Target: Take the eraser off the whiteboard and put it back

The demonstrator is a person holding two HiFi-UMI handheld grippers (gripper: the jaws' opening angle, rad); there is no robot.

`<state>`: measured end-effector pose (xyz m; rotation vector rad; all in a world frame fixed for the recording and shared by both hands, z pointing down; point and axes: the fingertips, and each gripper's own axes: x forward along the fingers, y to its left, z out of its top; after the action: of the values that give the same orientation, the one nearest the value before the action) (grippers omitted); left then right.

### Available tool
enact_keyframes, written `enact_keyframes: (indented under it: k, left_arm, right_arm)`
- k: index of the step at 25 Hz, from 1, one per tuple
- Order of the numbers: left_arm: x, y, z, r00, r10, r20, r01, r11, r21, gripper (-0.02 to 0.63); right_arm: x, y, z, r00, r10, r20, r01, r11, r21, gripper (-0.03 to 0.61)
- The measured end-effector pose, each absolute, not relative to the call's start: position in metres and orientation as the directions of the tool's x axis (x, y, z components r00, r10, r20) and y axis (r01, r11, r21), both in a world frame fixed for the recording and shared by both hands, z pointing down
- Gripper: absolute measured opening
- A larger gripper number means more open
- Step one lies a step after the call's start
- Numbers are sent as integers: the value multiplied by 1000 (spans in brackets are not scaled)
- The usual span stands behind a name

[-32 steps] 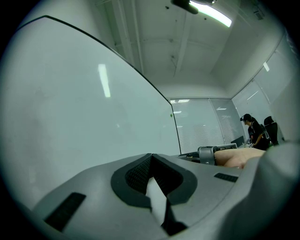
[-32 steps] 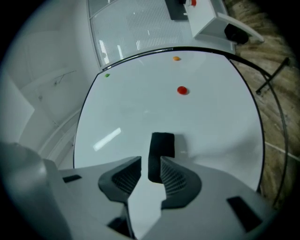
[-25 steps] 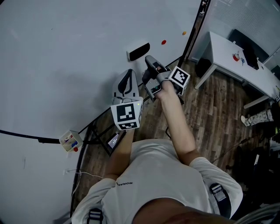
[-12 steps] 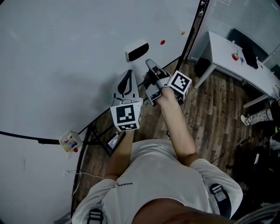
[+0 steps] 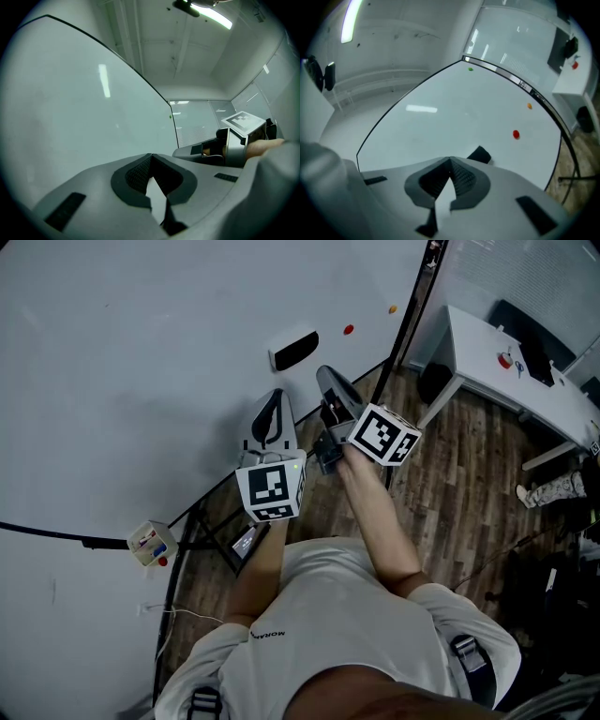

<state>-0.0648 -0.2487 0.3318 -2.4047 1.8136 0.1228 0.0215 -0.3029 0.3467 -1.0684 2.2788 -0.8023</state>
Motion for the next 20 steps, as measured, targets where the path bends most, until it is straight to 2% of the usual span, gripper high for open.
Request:
enact_keyframes:
  k: [9,20]
  left_arm:
    - [-63,-249,334,279,-950,-138,-960,-275,-51,3]
    - [-61,-250,335,283,-950,-131,-959,-278,-53,3]
  right_arm:
    - [16,-293,346,-562,-815,-138,-664,545,-511,12]
    - [12,-281,341,-544,-828,-138,-772,558,-306,12]
